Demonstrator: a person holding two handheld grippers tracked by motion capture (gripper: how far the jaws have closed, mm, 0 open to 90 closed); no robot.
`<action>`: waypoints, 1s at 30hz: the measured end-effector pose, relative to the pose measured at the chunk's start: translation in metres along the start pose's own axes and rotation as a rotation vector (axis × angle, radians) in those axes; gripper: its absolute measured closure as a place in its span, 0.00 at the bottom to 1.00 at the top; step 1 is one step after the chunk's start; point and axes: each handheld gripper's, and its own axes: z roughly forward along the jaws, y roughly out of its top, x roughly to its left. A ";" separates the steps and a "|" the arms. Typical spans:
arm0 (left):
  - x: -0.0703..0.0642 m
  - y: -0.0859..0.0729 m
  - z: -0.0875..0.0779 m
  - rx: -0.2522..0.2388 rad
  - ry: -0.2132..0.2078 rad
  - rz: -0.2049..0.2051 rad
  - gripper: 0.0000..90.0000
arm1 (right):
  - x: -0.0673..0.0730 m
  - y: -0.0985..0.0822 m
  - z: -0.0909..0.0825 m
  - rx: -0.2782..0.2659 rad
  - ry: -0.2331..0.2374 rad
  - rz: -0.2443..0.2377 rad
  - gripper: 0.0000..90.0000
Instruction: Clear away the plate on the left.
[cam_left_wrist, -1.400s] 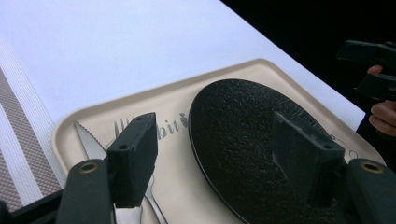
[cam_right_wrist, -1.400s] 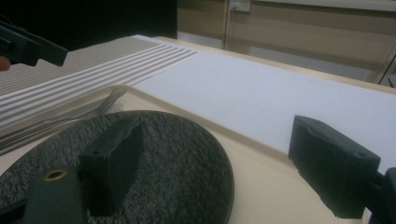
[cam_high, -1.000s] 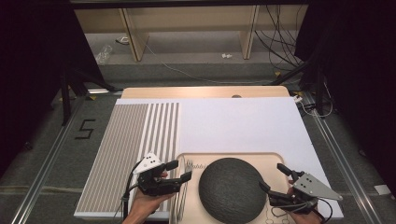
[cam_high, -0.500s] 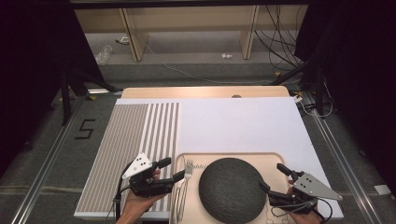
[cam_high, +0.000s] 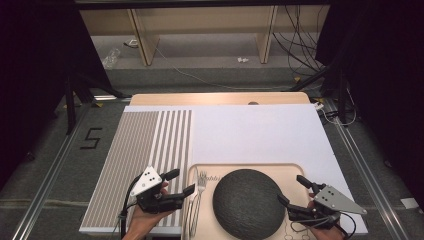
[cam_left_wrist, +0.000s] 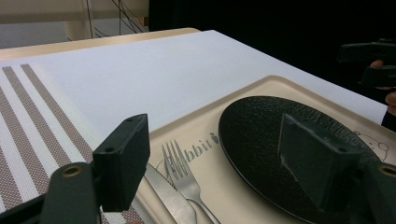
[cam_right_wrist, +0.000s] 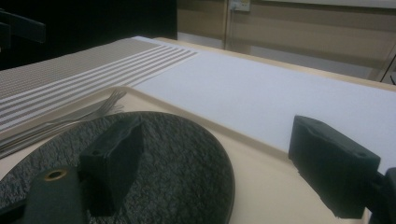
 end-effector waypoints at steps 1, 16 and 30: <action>0.000 0.000 0.000 -0.001 0.001 0.003 0.27 | 0.000 0.000 0.000 0.000 0.000 -0.001 0.21; 0.002 -0.005 -0.012 -0.057 0.004 0.021 0.27 | 0.001 0.000 -0.001 -0.006 -0.003 -0.002 0.21; 0.003 -0.006 -0.014 -0.068 0.017 0.023 0.25 | 0.000 0.000 -0.001 -0.006 0.000 -0.001 0.21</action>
